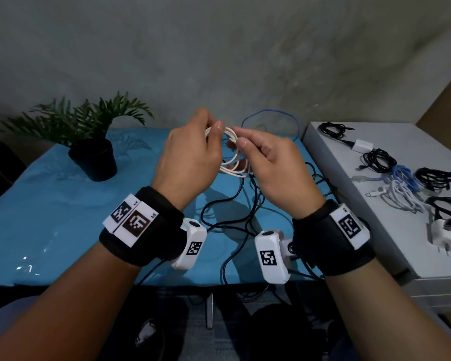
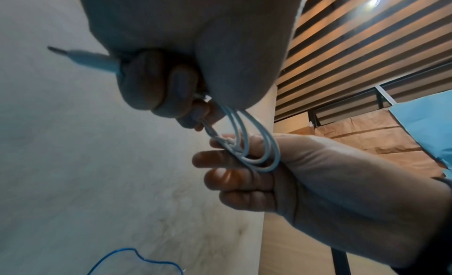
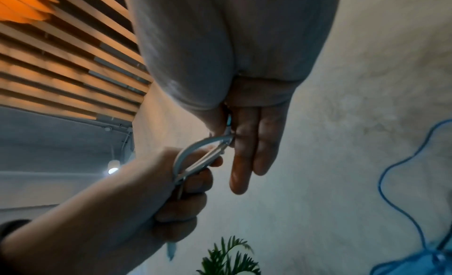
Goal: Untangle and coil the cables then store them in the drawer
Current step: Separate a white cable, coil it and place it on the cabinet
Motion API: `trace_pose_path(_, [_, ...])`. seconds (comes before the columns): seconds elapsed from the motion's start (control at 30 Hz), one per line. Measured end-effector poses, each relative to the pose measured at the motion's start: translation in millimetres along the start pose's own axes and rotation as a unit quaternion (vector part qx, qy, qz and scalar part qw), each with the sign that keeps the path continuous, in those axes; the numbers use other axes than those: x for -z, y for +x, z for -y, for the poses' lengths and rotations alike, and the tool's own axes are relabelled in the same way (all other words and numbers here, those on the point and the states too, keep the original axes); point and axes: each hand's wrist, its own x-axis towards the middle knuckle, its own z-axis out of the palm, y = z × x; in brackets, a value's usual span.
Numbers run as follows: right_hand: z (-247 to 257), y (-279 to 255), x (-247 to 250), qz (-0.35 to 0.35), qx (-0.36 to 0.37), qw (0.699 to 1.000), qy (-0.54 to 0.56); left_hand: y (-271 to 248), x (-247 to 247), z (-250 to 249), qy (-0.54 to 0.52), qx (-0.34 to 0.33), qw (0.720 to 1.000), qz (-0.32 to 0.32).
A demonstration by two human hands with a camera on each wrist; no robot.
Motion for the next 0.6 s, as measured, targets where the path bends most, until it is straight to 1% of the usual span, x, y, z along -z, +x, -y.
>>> trace_pose_path(0.07, [-3, 3, 6, 0.002, 0.007, 1.0, -0.021, 2, 2, 0, -0.001, -0.008, 1.0, -0.007])
trace_pose_path(0.1, [-4, 5, 9, 0.008, 0.001, 1.0, -0.008, 3, 3, 1, -0.001, -0.015, 1.0, -0.009])
trace_pose_path(0.17, [-3, 7, 16, 0.026, -0.028, 0.998, 0.058, 5, 6, 2, -0.009, -0.025, 1.0, -0.008])
trace_pose_path(0.23, [0, 7, 19, 0.033, -0.067, 0.988, 0.136, 6, 7, 4, -0.032, -0.03, 0.999, 0.005])
trace_pose_path(0.27, [0, 7, 20, 0.027, -0.083, 0.983, 0.164, 7, 6, 5, -0.058, -0.028, 0.998, 0.018])
trace_pose_path(0.33, [-2, 7, 21, 0.008, -0.104, 0.973, 0.206, 8, 7, 6, -0.151, -0.007, 0.986, 0.063])
trace_pose_path(0.4, [-5, 10, 24, -0.012, -0.12, 0.967, 0.224, 9, 8, 7, -0.258, 0.037, 0.958, 0.122])
trace_pose_path(0.43, [-8, 11, 26, -0.02, -0.125, 0.967, 0.219, 8, 8, 6, -0.292, 0.058, 0.943, 0.148])
trace_pose_path(0.5, [-13, 13, 28, -0.025, -0.132, 0.97, 0.203, 6, 8, 6, -0.311, 0.085, 0.929, 0.181])
trace_pose_path(0.6, [-22, 13, 29, -0.018, -0.142, 0.974, 0.178, 3, 4, 8, -0.287, 0.102, 0.932, 0.198])
